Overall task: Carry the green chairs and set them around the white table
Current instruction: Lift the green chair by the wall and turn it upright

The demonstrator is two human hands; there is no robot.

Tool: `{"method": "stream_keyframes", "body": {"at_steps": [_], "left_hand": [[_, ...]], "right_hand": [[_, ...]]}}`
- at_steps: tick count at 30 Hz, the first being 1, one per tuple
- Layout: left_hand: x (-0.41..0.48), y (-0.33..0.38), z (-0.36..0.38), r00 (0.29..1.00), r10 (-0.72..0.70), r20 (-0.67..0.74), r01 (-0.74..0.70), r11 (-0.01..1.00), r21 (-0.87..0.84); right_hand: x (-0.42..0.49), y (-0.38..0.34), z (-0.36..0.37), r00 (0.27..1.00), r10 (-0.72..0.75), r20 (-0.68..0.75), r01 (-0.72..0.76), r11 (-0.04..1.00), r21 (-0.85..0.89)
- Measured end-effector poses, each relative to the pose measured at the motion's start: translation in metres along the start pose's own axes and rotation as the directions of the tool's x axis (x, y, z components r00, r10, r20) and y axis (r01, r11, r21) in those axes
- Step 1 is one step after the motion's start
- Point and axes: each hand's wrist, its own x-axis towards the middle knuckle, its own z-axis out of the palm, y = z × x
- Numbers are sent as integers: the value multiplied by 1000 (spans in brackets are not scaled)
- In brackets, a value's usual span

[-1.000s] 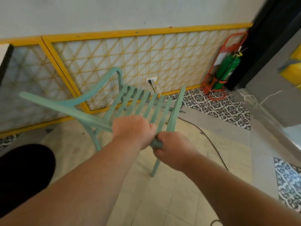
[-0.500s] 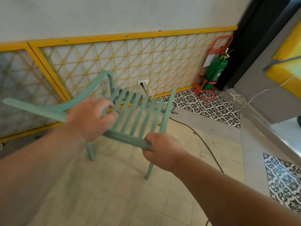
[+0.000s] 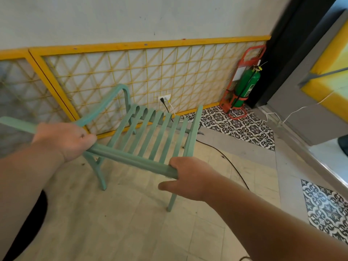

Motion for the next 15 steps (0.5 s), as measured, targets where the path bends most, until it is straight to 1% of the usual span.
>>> {"method": "stream_keyframes", "body": {"at_steps": [2, 3, 6, 7, 9, 11, 13, 15], "left_hand": [[1, 1, 0, 1000, -7, -6, 7, 1000, 9], [1, 1, 0, 1000, -12, -4, 12, 1000, 10], [1, 5, -2, 1000, -27, -3, 27, 998, 49], [0, 6, -2, 1000, -25, -3, 26, 998, 65], [0, 6, -3, 1000, -7, -9, 8, 997, 78], [-1, 5, -1, 1000, 4, -22, -2, 998, 62], [-1, 4, 0, 999, 2, -42, 1, 998, 58], [-1, 6, -2, 999, -8, -40, 11, 998, 62]], "right_hand": [[1, -15, -7, 998, -39, -40, 37, 998, -55], [3, -26, -12, 995, -64, -82, 62, 998, -28], [17, -62, -25, 973, -118, -199, 145, 981, 128], [23, -72, -25, 970, -132, -202, 163, 976, 142], [36, -83, -17, 981, -134, -139, 151, 981, 124], [46, -84, 0, 991, -115, -75, 118, 993, 31], [51, -82, 10, 991, -106, -87, 103, 994, -43], [53, -82, 10, 987, -120, -102, 113, 991, -73]]}}
